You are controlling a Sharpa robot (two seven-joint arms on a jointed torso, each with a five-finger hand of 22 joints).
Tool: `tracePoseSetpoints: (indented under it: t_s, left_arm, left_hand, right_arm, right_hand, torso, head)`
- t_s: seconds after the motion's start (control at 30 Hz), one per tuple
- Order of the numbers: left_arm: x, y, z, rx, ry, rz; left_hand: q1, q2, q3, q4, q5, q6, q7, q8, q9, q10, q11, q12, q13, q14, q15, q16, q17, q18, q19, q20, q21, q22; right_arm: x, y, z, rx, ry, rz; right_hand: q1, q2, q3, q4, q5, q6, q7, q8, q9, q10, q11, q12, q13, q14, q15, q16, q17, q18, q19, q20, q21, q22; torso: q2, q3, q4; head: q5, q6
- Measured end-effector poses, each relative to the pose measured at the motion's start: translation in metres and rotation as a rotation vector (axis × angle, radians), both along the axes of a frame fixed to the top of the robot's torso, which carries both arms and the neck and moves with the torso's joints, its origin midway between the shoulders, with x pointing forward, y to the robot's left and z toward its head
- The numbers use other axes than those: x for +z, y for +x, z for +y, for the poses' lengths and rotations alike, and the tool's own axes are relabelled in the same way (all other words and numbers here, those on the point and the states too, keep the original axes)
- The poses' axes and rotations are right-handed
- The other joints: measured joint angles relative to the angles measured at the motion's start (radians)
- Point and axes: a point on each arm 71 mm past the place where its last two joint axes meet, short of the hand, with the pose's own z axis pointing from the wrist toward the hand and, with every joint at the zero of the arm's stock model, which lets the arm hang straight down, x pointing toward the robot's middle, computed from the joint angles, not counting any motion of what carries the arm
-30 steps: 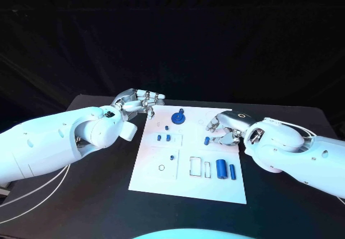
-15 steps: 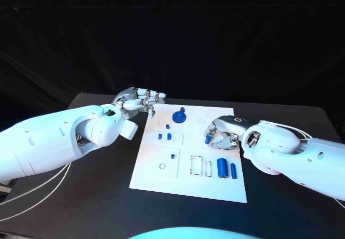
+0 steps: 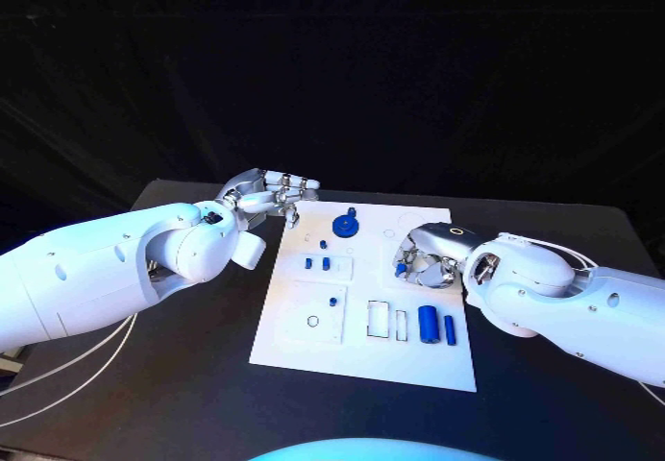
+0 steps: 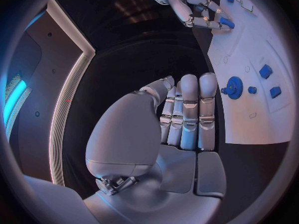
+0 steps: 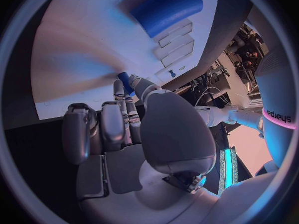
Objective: Assemble the parts on the task board
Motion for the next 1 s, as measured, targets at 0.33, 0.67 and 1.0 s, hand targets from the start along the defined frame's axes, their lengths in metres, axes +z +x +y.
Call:
tracePoseSetpoints:
  t_s: [0.33, 0.67, 1.0]
  left_arm:
    - [0.0, 0.0, 0.0, -0.002, 0.0, 0.002]
    - [-0.001, 0.001, 0.001, 0.001, 0.003, 0.006]
    - [-0.002, 0.002, 0.0, 0.001, 0.004, 0.008]
  left_hand:
    - [0.0, 0.0, 0.0, 0.0, 0.0, -0.002, 0.002, 0.0, -0.001, 0.0, 0.0, 0.0, 0.0, 0.0, 0.0, 0.0, -0.001, 0.0, 0.0, 0.0, 0.0, 0.0]
    - [-0.004, 0.004, 0.0, 0.0, 0.0, -0.004, 0.004, 0.004, -0.001, -0.004, -0.004, 0.0, 0.0, 0.0, 0.0, 0.0, -0.001, 0.0, 0.0, 0.0, 0.0, 0.0]
    - [-0.004, 0.004, 0.0, 0.0, 0.0, -0.004, 0.004, 0.004, -0.001, -0.004, -0.004, 0.0, 0.0, 0.0, 0.0, 0.0, -0.001, 0.0, 0.0, 0.0, 0.0, 0.0]
  right_arm:
    - [0.002, -0.002, 0.001, -0.013, 0.025, -0.033]
    - [0.027, -0.019, 0.003, 0.0, 0.125, -0.095]
    - [0.042, -0.048, 0.044, 0.098, 0.268, -0.085]
  right_hand:
    - [0.006, 0.025, 0.017, -0.008, -0.04, 0.012, 0.002, 0.008, 0.0, 0.04, -0.013, 0.006, 0.005, 0.0, -0.014, 0.01, 0.011, 0.0, 0.0, -0.007, 0.026, 0.0]
    - [0.013, 0.033, 0.017, -0.008, -0.043, 0.012, 0.002, 0.008, -0.001, 0.041, -0.013, 0.002, 0.005, 0.0, -0.014, 0.014, 0.016, 0.0, 0.0, -0.007, 0.035, 0.0]
    - [0.005, 0.025, 0.015, -0.006, -0.044, 0.012, 0.002, 0.008, -0.001, 0.041, -0.013, 0.002, 0.004, 0.0, -0.014, 0.018, 0.024, -0.016, 0.0, -0.007, 0.043, 0.0]
  torso:
    - [0.0, 0.0003, 0.0]
    - [-0.002, -0.0003, -0.0006]
    - [-0.003, -0.0012, -0.0025]
  head:
    - [-0.003, -0.002]
    - [-0.002, 0.0]
    - [0.004, 0.003]
